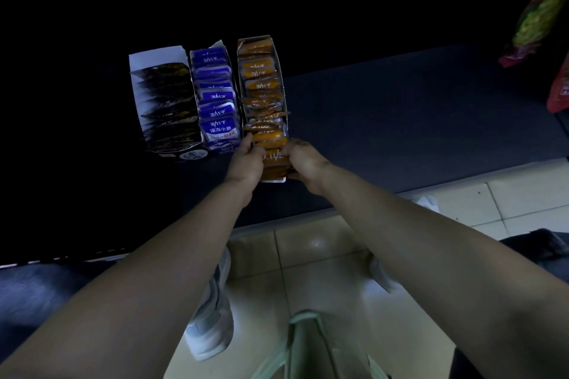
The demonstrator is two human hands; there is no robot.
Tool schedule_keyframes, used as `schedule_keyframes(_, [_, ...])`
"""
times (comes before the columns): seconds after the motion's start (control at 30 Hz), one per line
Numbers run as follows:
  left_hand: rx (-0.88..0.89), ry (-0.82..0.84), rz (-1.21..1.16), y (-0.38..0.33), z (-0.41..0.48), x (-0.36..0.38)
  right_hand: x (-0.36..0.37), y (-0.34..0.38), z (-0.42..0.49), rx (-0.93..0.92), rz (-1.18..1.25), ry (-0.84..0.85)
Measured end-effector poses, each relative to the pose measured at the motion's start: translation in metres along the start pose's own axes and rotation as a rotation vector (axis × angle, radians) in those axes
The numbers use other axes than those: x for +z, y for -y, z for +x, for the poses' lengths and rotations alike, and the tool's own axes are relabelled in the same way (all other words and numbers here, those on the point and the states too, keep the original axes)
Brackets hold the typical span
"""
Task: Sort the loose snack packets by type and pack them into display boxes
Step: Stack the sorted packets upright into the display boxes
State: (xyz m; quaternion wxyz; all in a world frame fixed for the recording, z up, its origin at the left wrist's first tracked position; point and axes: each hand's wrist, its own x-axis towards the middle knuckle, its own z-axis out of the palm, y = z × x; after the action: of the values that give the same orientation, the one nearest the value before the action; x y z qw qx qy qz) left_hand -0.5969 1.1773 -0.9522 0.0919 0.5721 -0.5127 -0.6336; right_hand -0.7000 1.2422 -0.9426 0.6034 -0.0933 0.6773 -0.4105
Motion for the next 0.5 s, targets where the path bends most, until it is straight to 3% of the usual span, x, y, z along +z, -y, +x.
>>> schedule_keyframes(0.17, [-0.070,-0.023,0.016,0.007,0.002,-0.006,-0.008,-0.005,0.004,0.005,-0.054,-0.079])
schedule_keyframes(0.3, [-0.183,-0.032,0.033,0.010,0.003,-0.004,-0.007,-0.008,0.004,0.055,-0.028,-0.050])
schedule_keyframes(0.37, [-0.273,0.006,-0.012,0.009,0.002,-0.001,-0.004,-0.006,0.002,0.035,-0.016,-0.009])
schedule_keyframes(0.5, [-0.290,0.038,-0.118,0.002,0.003,0.006,-0.004,-0.004,0.011,-0.063,-0.048,-0.048])
